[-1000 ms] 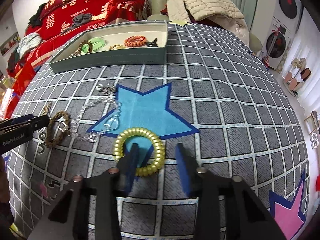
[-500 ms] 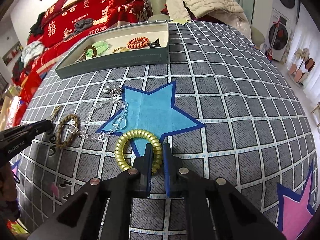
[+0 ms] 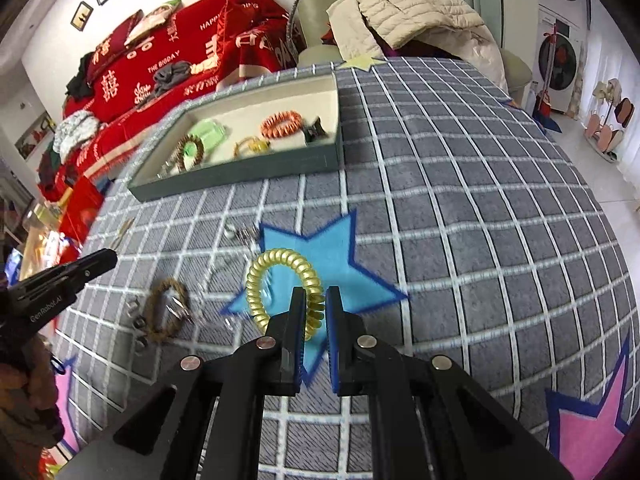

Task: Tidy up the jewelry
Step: 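Carry both items over the tray and open the right tool to drop the yellow coil tie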

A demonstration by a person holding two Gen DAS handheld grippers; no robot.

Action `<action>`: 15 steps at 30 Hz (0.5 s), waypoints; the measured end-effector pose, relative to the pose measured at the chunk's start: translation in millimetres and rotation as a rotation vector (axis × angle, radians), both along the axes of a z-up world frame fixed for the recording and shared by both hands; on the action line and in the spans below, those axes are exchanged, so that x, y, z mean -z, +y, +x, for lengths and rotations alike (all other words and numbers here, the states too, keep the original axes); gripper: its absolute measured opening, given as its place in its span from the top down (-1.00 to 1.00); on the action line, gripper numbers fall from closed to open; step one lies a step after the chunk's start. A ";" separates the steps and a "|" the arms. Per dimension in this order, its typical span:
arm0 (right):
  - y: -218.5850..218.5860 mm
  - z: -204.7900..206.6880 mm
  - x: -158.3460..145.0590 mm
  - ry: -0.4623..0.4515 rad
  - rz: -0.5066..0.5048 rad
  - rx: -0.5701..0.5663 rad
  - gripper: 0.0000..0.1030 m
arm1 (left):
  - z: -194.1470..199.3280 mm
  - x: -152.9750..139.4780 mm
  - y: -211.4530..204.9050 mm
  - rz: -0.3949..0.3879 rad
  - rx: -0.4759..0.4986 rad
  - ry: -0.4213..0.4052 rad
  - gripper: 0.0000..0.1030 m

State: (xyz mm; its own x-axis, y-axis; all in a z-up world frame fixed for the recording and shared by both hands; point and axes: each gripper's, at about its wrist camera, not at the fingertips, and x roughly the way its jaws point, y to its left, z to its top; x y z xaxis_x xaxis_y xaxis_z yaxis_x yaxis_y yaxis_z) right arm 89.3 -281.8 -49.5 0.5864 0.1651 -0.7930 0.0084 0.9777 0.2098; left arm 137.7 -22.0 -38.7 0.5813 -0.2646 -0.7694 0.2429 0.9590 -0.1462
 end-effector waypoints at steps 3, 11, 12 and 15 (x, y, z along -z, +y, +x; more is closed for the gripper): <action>0.5 13.8 -10.5 -0.017 0.025 -0.009 0.79 | 9.7 -8.1 0.2 -0.002 0.001 -0.021 0.44; 10.3 62.0 -36.8 -0.061 0.049 -0.041 0.79 | 49.3 -23.9 3.8 -0.002 -0.012 -0.065 0.44; 12.3 69.1 -37.5 -0.062 0.050 -0.046 0.79 | 53.1 -23.2 3.6 0.002 -0.013 -0.065 0.44; 15.7 89.3 -38.5 -0.058 0.069 -0.052 0.79 | 72.5 -21.3 3.0 0.020 -0.017 -0.060 0.44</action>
